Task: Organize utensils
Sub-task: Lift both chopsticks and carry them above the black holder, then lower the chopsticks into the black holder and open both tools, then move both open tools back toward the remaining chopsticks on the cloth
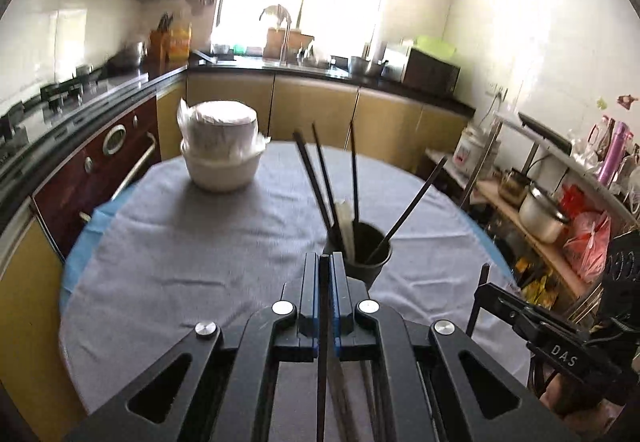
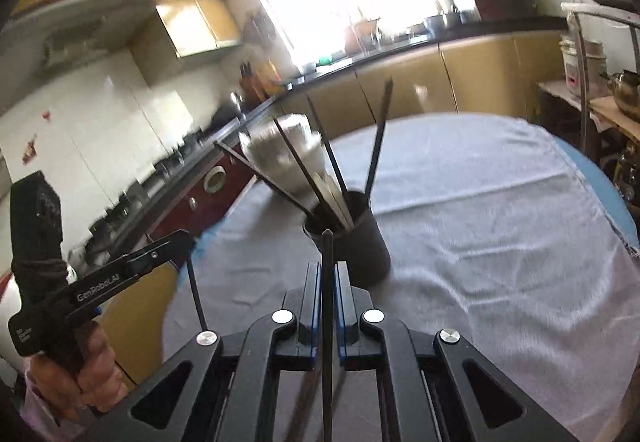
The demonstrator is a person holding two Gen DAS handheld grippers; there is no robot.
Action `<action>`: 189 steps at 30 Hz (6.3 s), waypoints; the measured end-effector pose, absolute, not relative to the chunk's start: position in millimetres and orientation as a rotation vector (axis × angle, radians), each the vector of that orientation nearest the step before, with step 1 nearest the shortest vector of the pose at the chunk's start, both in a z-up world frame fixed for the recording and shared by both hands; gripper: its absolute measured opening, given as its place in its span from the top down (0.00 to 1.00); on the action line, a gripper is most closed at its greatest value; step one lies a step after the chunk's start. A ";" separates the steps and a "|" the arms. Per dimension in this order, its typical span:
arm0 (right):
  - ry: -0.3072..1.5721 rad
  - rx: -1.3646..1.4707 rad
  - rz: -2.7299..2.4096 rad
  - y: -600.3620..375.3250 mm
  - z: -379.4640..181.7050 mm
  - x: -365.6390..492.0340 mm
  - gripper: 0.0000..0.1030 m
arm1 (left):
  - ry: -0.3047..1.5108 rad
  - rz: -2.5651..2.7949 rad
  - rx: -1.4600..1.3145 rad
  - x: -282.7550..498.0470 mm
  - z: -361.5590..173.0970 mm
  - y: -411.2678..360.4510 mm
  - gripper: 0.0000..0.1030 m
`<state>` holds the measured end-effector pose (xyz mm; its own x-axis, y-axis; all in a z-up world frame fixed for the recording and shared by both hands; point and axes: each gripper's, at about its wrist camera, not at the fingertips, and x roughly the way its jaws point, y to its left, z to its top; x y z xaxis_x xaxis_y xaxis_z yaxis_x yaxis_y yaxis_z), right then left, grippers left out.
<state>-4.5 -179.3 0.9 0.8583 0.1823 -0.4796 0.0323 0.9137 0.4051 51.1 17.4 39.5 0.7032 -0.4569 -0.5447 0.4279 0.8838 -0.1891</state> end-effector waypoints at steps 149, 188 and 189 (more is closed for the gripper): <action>0.802 0.501 0.035 -180.1 -83.9 -5.2 0.52 | 0.930 -0.154 0.171 25.6 -71.1 34.6 0.26; 0.964 0.291 -0.005 -136.2 -124.7 62.3 0.71 | 0.954 -0.147 0.168 54.0 -85.2 41.9 0.26; 0.970 0.284 -0.011 -136.2 -126.3 63.0 0.71 | 0.953 -0.149 0.169 54.0 -85.0 41.5 0.26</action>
